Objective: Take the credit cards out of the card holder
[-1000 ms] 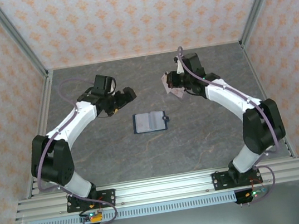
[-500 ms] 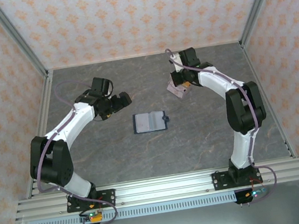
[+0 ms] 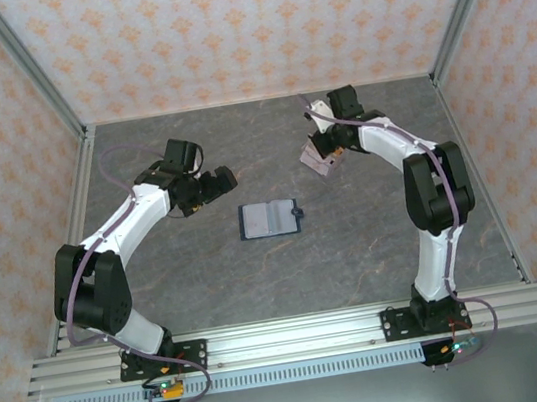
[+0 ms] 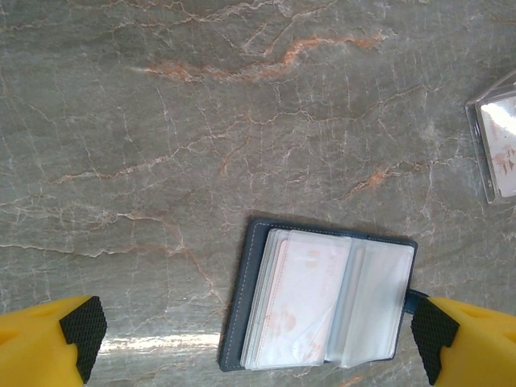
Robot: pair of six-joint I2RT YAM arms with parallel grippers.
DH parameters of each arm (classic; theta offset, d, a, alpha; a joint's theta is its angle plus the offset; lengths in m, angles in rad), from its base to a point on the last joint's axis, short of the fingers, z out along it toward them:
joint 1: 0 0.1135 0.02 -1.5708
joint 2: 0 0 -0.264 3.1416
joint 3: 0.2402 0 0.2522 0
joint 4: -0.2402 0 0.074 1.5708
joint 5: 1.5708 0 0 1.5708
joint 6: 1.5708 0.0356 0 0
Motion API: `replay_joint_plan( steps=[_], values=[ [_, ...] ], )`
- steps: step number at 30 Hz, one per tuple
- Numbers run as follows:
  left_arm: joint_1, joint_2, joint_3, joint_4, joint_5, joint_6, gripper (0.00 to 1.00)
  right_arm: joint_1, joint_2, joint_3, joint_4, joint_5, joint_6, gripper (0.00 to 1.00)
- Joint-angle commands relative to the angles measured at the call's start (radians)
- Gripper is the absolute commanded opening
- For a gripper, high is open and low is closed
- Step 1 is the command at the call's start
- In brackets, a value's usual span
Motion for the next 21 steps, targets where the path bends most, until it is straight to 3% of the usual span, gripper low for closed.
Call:
replay_joint_plan(
  steps=[1, 11, 18, 21],
  values=[
    [0.005, 0.004, 0.030, -0.031, 0.011, 0.014, 1.00, -0.005, 0.002, -0.001, -0.007, -0.036, -0.039, 0.00],
    [0.005, 0.010, 0.026, -0.038, 0.017, 0.022, 1.00, -0.005, 0.053, 0.048, -0.078, -0.037, -0.058, 0.02],
    [0.005, 0.016, 0.028, -0.032, 0.020, 0.025, 1.00, -0.005, -0.027, 0.034, -0.069, -0.047, 0.009, 0.37],
    [0.005, 0.016, 0.028, -0.034, 0.013, 0.024, 1.00, -0.005, -0.098, 0.011, -0.053, -0.039, 0.063, 0.40]
  ],
)
